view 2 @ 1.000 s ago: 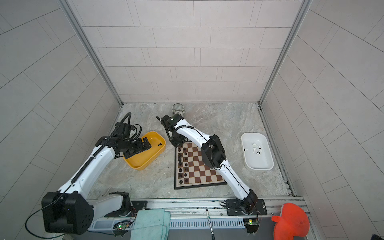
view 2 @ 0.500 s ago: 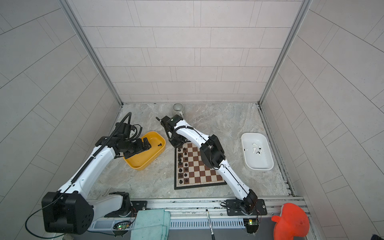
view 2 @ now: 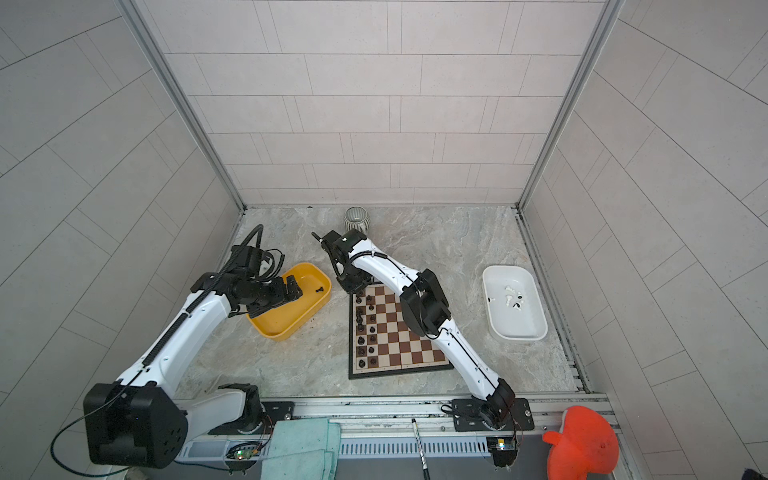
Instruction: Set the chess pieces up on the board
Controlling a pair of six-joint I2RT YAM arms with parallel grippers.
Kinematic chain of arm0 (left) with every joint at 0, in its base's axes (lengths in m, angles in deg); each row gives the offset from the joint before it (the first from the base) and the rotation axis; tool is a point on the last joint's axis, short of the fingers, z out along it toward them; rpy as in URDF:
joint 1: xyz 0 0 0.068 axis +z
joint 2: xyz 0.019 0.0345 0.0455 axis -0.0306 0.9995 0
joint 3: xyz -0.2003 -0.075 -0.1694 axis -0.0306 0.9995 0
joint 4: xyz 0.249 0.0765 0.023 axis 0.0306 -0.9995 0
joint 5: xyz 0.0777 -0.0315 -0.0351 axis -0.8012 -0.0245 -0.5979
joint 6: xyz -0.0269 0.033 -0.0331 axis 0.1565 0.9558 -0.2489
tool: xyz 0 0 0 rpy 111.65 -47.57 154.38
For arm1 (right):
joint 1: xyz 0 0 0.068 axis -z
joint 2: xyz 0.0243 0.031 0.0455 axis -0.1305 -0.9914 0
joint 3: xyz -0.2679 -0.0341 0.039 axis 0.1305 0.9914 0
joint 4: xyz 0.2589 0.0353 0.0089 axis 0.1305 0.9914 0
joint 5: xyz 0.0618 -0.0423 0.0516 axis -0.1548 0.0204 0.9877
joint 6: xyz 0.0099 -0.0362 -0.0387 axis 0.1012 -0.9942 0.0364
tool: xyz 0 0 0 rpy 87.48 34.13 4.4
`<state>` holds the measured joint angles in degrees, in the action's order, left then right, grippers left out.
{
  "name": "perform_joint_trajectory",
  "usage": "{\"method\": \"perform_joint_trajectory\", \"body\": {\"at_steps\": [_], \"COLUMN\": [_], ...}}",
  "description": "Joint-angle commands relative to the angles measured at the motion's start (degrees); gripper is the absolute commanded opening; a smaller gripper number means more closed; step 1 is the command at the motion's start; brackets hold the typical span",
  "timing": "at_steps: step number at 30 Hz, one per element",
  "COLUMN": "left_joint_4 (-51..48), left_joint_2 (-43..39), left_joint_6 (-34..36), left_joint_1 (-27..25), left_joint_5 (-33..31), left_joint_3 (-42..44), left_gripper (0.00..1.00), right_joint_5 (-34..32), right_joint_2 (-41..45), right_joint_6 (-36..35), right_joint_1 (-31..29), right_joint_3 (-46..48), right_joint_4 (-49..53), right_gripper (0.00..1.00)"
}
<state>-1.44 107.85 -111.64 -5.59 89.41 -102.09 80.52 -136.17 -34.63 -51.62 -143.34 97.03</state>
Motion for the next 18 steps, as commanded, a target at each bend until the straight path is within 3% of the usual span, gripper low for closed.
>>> {"method": "perform_joint_trajectory", "body": {"at_steps": [1, 5, 8, 12, 14, 15, 17, 18], "left_joint_4": [-1.1, -1.0, 2.2, 2.6, -3.6, -6.0, -6.8, -7.0], "left_joint_2": [0.5, 1.3, 3.2, 9.2, 14.3, 16.4, 17.9, 18.1], "left_joint_6": [0.7, -2.1, -3.9, -3.2, -1.9, -1.9, -1.8, -1.4], "left_joint_1": [0.0, 0.0, 0.0, 0.0, 0.0, 0.1, 1.3, 1.8], "left_joint_5": [-1.3, -1.7, 1.2, 0.1, -2.2, -4.0, -5.0, -5.6], "left_joint_3": [-0.8, -1.1, -1.2, -4.5, -8.9, -10.4, -10.5, -10.4], "left_gripper": [1.0, 1.0, 1.0, 0.94, 0.88, 0.81, 0.69, 0.68], "right_joint_5": [-1.1, -2.0, -1.5, 2.3, 3.2, 3.0, 3.9, 4.9], "right_joint_2": [0.0, 3.4, 7.5, 13.1, 14.7, 15.4, 16.4, 16.8], "right_joint_6": [0.3, 0.9, 1.0, -0.4, -0.6, -0.4, -0.1, 0.0], "right_joint_1": [0.2, 0.6, 0.6, 0.6, 0.5, 0.4, -0.7, -1.6], "right_joint_3": [-2.1, -3.2, -3.5, -0.3, 1.9, 2.9, 5.7, 7.6], "right_joint_4": [1.1, 0.4, -0.8, -2.9, -3.0, -2.9, -4.2, -5.1], "right_gripper": [0.26, 0.29, 0.4, 0.51, 0.49, 0.43, 0.35, 0.33]}}
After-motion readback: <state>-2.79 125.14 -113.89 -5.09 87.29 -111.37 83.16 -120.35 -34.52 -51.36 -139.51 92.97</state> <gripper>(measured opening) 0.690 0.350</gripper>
